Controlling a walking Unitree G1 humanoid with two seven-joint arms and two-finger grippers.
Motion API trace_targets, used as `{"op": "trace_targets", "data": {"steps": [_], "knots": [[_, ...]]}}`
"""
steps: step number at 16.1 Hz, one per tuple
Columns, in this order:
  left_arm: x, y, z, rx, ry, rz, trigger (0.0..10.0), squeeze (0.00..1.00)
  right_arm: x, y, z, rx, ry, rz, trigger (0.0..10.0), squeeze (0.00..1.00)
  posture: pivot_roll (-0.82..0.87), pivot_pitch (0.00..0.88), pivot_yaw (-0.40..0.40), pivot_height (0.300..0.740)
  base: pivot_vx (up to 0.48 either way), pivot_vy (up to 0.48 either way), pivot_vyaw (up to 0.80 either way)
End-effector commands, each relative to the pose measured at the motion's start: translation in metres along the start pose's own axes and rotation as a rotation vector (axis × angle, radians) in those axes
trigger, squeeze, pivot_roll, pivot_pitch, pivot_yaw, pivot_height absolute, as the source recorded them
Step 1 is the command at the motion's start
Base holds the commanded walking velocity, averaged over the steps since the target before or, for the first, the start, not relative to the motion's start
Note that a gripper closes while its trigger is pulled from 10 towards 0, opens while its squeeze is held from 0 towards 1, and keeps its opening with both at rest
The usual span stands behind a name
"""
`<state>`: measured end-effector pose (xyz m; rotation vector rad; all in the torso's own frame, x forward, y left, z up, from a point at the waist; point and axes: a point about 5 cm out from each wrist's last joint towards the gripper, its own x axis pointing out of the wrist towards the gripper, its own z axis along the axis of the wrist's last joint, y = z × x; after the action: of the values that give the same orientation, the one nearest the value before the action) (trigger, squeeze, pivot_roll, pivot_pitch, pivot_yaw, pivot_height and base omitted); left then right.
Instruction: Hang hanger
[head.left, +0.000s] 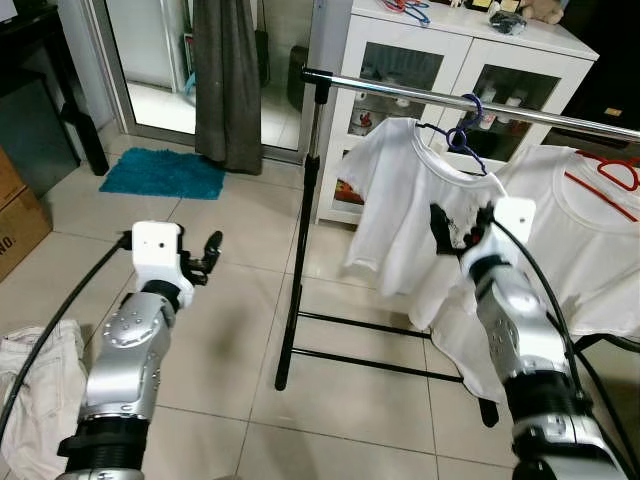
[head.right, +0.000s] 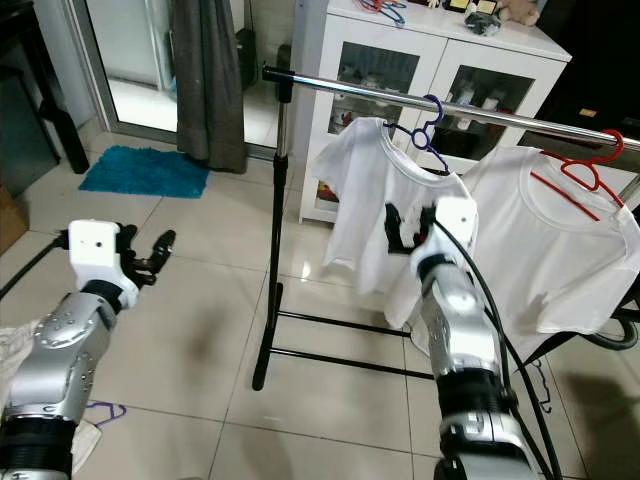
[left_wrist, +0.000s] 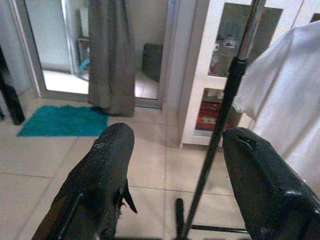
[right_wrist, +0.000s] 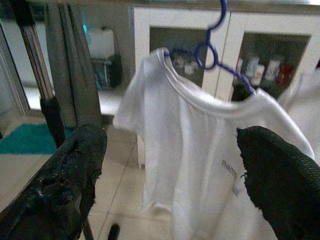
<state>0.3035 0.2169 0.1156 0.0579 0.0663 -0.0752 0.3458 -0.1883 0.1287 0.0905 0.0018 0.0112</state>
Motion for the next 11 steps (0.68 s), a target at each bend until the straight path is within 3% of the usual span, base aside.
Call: {"op": "trace_targets", "data": {"steps": [1,4,7,9,11], "knots": [[0.001,-0.003,-0.005,0.002,0.013,-0.009,10.0,0.00,0.002,-0.011,0.005,0.008,-0.018,-0.028,10.0,0.00,0.20,0.000,-0.143,0.740,0.000,0.000,0.00],[0.009,-0.015,-0.010,-0.016,0.026,-0.069,10.0,0.00,0.002,-0.019,0.008,-0.034,-0.028,-0.029,10.0,0.00,0.11,0.000,-0.090,0.740,0.000,0.000,0.00],[0.017,-0.032,-0.012,-0.034,0.032,-0.126,10.0,0.00,-0.022,-0.041,0.002,-0.011,-0.023,-0.086,10.0,0.00,0.04,0.000,-0.074,0.740,0.000,0.000,0.00],[0.014,-0.039,-0.018,-0.023,0.057,-0.132,10.0,0.00,-0.030,-0.051,0.005,-0.044,-0.010,-0.106,10.0,0.00,0.01,0.000,-0.091,0.740,0.000,0.000,0.00],[0.007,-0.044,-0.016,-0.018,0.037,-0.124,10.0,0.00,-0.035,-0.050,0.008,-0.056,-0.003,-0.085,10.0,0.00,0.01,0.000,-0.112,0.740,0.000,0.000,0.00]]}}
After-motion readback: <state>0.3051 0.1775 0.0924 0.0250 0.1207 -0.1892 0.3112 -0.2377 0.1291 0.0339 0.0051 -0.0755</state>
